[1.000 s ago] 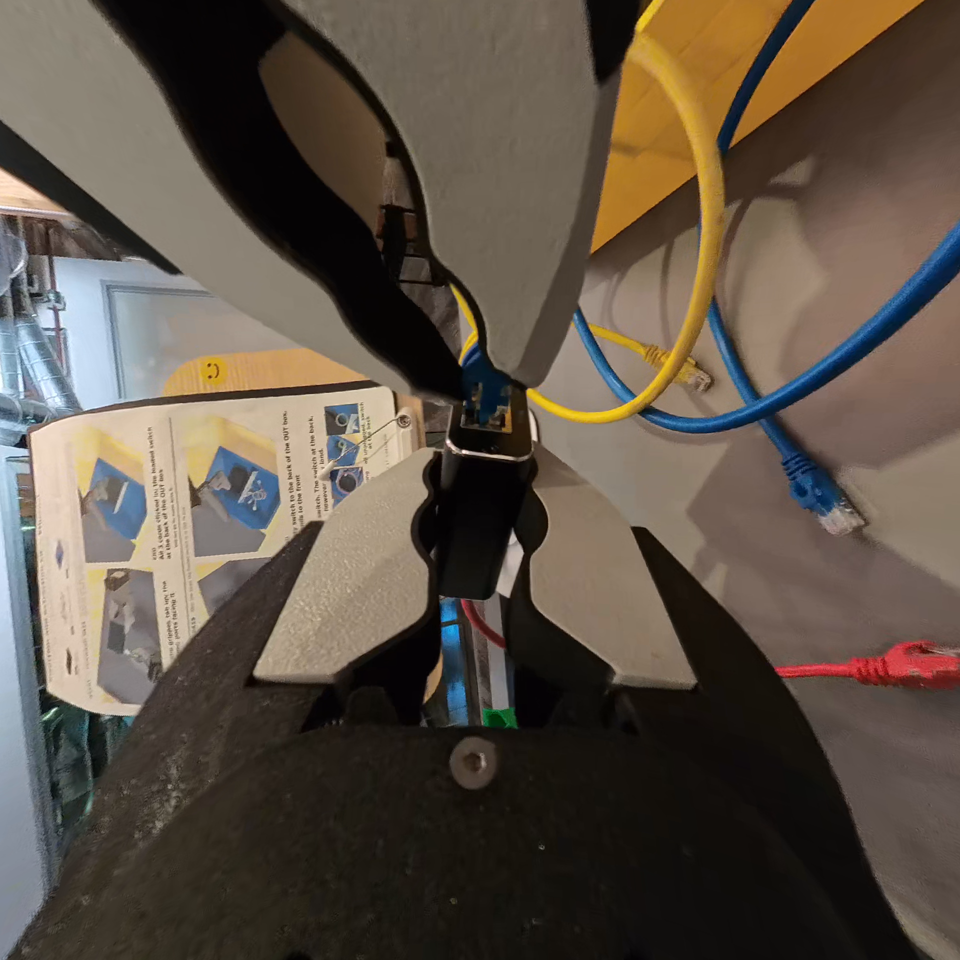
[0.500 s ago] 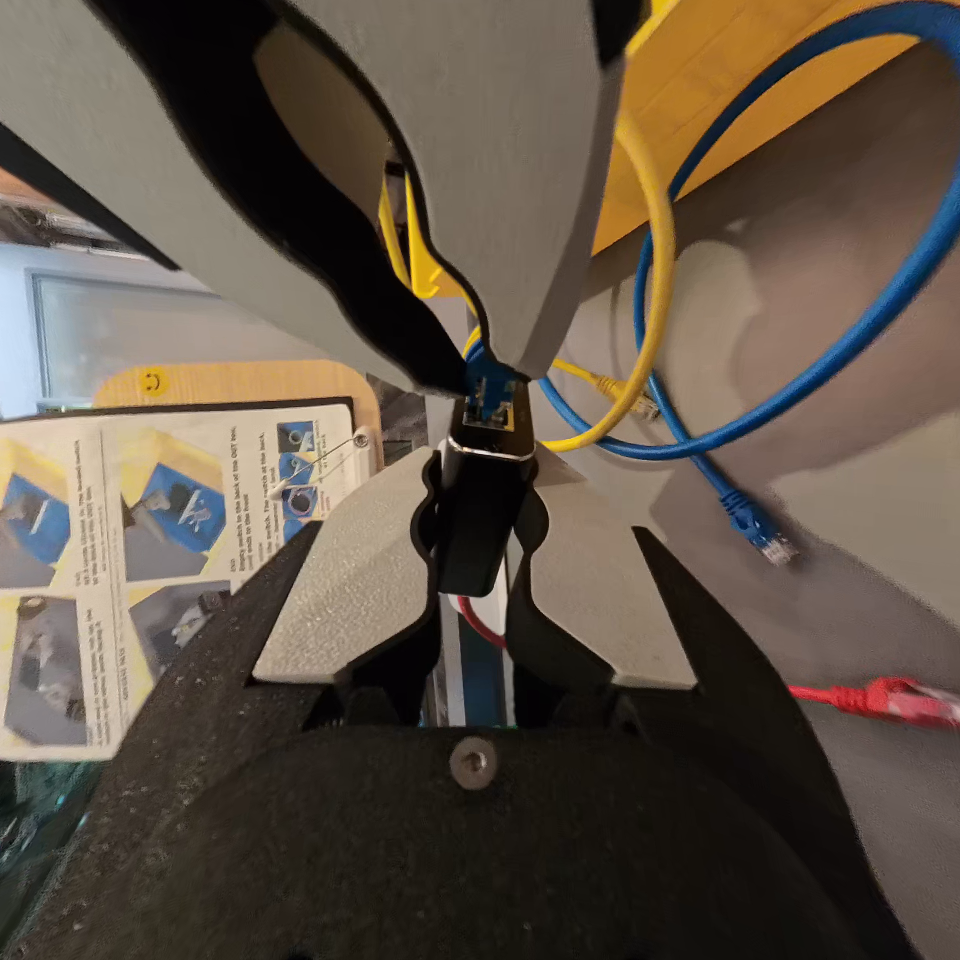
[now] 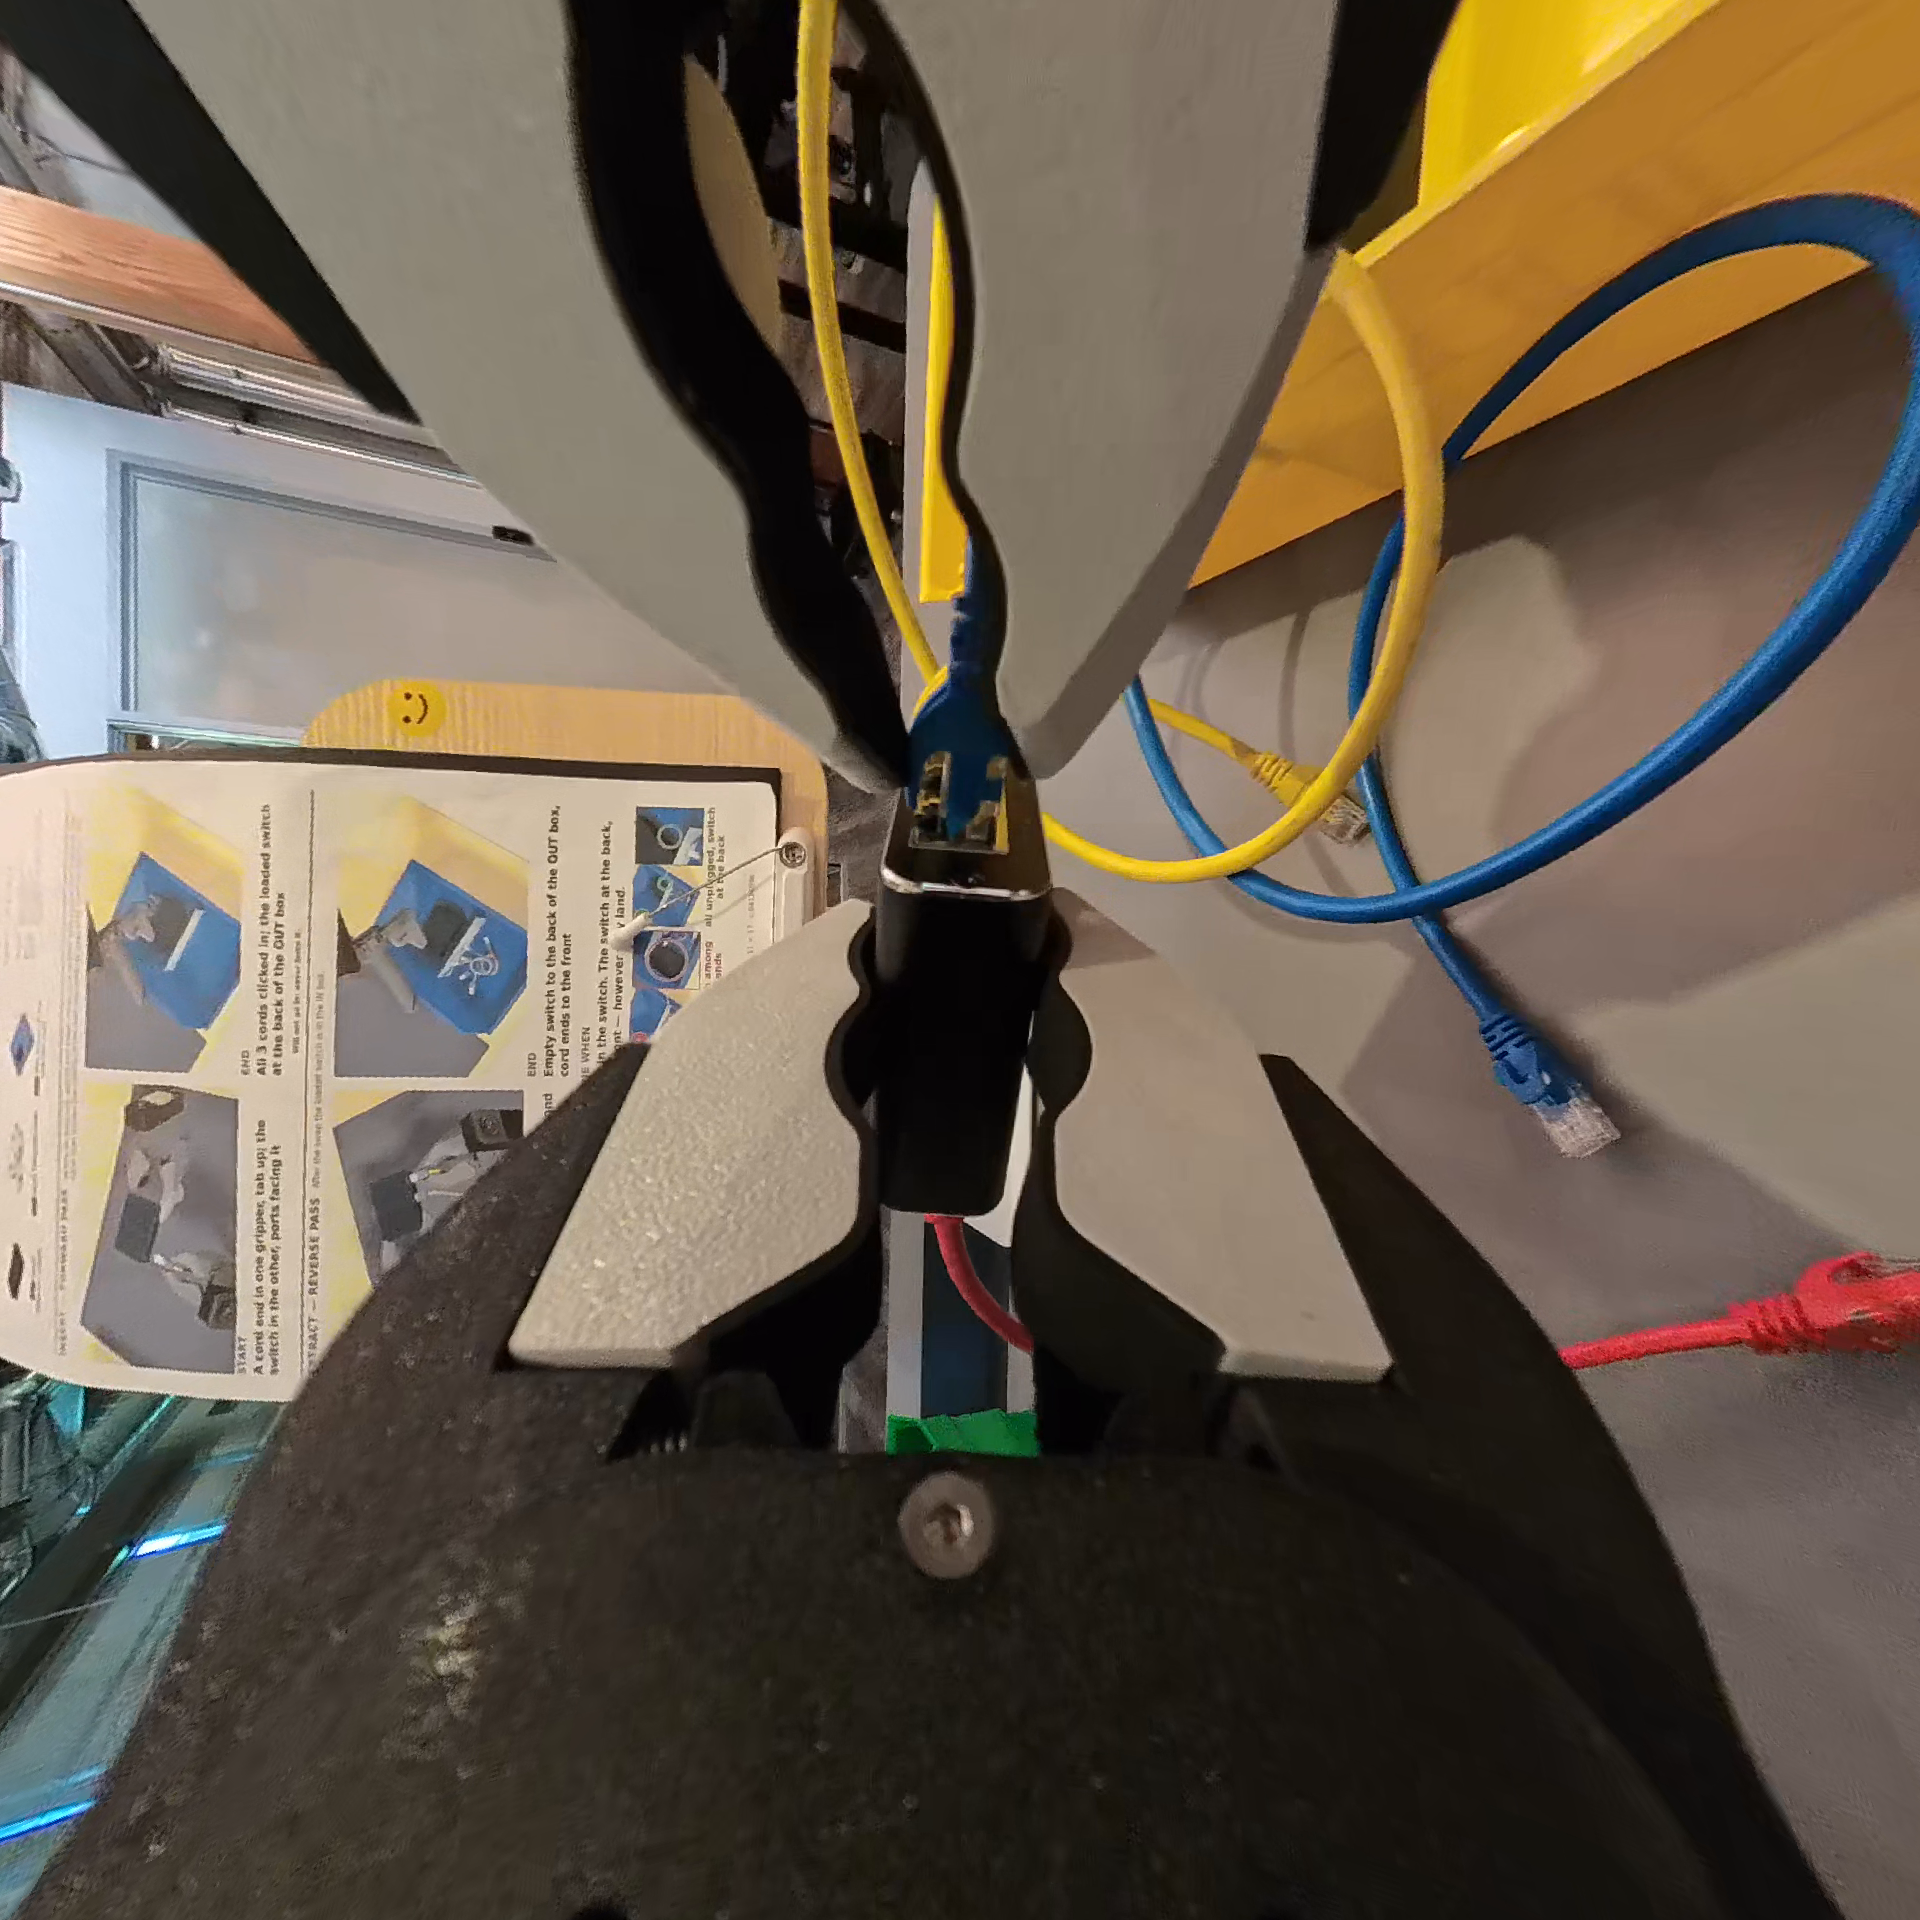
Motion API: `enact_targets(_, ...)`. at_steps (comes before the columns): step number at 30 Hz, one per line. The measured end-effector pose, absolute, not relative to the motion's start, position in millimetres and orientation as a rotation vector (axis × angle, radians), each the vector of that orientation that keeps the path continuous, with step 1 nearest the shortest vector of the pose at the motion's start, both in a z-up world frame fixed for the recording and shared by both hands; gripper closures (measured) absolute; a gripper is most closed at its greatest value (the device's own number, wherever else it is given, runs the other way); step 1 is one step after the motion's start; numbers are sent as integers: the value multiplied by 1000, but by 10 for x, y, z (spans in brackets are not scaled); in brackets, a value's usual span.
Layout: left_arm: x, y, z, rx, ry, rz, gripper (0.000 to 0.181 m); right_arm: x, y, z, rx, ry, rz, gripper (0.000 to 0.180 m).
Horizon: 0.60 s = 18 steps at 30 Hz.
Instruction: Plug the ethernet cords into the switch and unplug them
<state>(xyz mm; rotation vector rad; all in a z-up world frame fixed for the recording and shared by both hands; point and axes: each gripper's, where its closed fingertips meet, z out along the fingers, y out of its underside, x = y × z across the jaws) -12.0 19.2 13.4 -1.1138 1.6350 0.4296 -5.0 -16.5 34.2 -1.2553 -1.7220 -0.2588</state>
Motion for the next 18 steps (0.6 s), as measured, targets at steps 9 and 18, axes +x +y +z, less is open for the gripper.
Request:
enact_targets(9, -143, 186, 153, -1147, 1633, 408, 157, -70, -111, 393, -1242, -1664, -175, 164)
enact_targets(18, -147, 168, 167, -1140, 1641, 405, 156, -93, -51, 353, -1230, -1664, -203, 162)
